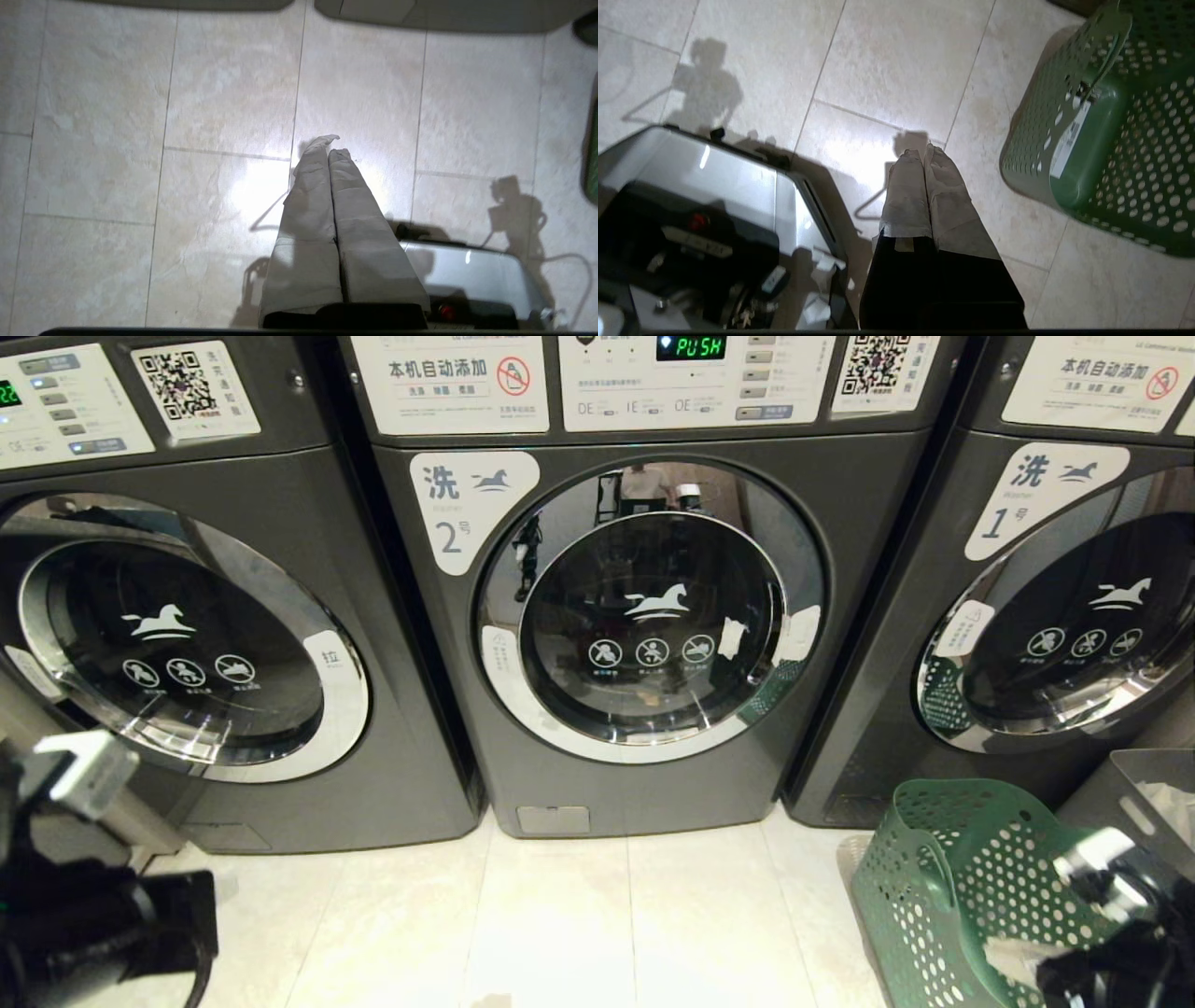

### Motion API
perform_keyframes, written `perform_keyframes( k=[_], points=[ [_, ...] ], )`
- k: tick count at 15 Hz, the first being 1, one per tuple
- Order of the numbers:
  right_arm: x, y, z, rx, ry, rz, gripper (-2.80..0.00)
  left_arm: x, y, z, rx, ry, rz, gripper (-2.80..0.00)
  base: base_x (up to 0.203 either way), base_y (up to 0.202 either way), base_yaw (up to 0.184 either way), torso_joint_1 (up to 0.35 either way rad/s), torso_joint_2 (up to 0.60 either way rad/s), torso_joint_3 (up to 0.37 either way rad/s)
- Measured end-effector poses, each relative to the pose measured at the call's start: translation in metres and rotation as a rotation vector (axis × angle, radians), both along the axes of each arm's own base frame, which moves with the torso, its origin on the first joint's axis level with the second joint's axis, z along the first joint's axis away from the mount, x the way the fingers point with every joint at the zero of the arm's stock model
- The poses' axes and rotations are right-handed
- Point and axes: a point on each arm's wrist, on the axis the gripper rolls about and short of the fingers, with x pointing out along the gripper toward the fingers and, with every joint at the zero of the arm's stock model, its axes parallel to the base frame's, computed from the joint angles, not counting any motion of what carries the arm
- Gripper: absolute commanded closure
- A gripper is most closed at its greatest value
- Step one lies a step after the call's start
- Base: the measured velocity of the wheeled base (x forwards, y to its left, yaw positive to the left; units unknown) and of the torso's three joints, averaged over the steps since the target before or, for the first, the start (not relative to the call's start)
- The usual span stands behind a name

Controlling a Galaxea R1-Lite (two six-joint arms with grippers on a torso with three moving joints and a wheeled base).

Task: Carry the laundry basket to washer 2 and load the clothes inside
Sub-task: Press the washing machine switch

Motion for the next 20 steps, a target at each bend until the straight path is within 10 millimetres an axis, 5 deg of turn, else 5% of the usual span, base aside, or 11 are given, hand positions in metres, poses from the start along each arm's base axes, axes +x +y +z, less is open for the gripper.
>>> perform_keyframes(
  k=[4, 8, 15, 20],
  points=[
    [-0.074, -0.011, -0.034, -0.060, 0.134, -0.018, 0.00, -0.024, 0.007, -0.069, 0.008, 0.080, -0.093, 0.00, 0.000, 0.000, 0.000, 0.000, 0.00, 0.000],
    [-0.091, -0.016, -0.042, -0.069, 0.220, -0.119, 0.00, -0.055, 0.021, -0.104, 0.108, 0.144, -0.105, 0.00, 0.000, 0.000, 0.000, 0.000, 0.00, 0.000],
    [-0.095, -0.020, -0.042, -0.049, 0.187, -0.242, 0.00, -0.078, 0.048, -0.103, 0.142, 0.059, 0.269, 0.00, 0.000, 0.000, 0.000, 0.000, 0.00, 0.000],
    [-0.114, -0.019, -0.036, -0.014, -0.050, -0.189, 0.00, -0.114, 0.044, -0.100, 0.125, -0.242, 0.030, 0.00, 0.000, 0.000, 0.000, 0.000, 0.00, 0.000]
  ],
)
